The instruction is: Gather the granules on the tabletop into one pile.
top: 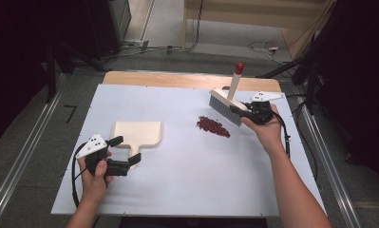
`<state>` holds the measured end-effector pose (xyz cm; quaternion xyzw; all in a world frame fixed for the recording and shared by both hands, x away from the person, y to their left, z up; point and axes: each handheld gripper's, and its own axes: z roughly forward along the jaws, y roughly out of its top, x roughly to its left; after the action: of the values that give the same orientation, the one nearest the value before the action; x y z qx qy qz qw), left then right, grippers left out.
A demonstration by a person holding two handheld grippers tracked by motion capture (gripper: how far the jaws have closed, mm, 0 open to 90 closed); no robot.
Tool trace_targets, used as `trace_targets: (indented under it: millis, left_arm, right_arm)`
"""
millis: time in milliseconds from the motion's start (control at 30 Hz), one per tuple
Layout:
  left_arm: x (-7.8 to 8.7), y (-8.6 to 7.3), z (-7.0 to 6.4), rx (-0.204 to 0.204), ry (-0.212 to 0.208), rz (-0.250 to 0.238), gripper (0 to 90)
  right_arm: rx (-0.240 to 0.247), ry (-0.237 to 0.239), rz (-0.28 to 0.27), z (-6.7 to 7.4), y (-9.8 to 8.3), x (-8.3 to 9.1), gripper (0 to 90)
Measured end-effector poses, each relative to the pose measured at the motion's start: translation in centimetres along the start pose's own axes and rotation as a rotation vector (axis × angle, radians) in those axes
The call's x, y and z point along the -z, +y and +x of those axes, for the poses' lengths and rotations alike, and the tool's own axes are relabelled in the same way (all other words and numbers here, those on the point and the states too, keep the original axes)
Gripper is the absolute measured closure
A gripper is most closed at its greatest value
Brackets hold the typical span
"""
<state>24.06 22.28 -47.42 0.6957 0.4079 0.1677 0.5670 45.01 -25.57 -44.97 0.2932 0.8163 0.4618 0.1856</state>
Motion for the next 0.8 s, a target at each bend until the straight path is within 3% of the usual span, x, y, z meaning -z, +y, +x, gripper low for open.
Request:
trace_targets:
  millis: [100,267,433,667,800]
  left_arm:
    - [0.0,0.0,0.0,-0.002,0.000,0.003,0.0]
    - [0.0,0.0,0.0,-0.001,0.002,0.005,0.0]
    - [-0.1,0.0,-0.1,-0.001,0.001,0.007,0.0]
    - [-0.1,0.0,-0.1,-0.002,0.001,0.007,0.0]
    - [-0.2,0.0,-0.1,-0.003,0.001,0.010,0.0]
  right_arm:
    - [0.020,-0.003,0.027,0.0,-0.9,-0.7,65.8]
    - [-0.006,0.047,-0.014,0.5,-2.0,-0.7,65.8]
    - [0.020,0.079,-0.020,1.4,-2.3,-0.4,65.8]
    - [0.002,0.075,-0.062,0.9,-1.7,0.1,65.8]
    - [0.025,0.052,-0.036,0.7,-1.3,-0.5,65.8]
